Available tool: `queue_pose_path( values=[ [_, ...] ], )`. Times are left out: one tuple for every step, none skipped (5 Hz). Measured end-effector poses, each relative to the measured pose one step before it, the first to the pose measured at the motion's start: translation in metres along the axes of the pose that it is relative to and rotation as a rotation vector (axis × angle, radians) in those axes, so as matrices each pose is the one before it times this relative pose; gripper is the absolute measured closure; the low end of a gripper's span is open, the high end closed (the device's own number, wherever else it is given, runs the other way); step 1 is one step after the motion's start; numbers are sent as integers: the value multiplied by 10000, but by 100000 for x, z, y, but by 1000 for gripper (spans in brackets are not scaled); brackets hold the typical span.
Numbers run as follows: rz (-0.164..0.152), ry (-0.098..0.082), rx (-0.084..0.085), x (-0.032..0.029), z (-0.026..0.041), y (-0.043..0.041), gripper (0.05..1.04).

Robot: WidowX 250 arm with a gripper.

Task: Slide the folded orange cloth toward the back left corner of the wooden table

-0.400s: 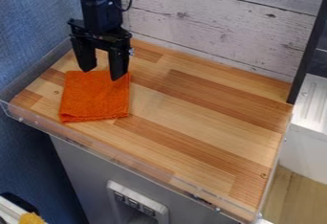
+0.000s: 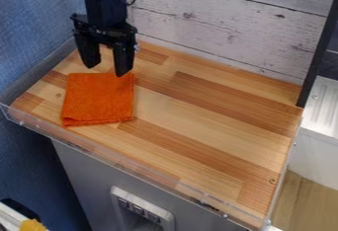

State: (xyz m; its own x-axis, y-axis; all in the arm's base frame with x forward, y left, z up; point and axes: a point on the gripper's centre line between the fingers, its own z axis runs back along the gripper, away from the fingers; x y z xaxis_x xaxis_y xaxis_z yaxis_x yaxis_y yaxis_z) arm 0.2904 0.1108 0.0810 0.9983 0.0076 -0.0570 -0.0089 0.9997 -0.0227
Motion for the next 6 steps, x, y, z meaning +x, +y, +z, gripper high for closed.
queue_pose_path(
  values=[
    [399,-262,89,361,149,445,147],
    [321,-417,206,705,39,354,433],
    [292,-266,131,707,-790,296,733],
    [233,-125,70,229,-1039,110,940],
    [95,32,2,-163,-709,-86,1020],
    [55,299,-70,-243,-1224,-26,1025]
  ],
)
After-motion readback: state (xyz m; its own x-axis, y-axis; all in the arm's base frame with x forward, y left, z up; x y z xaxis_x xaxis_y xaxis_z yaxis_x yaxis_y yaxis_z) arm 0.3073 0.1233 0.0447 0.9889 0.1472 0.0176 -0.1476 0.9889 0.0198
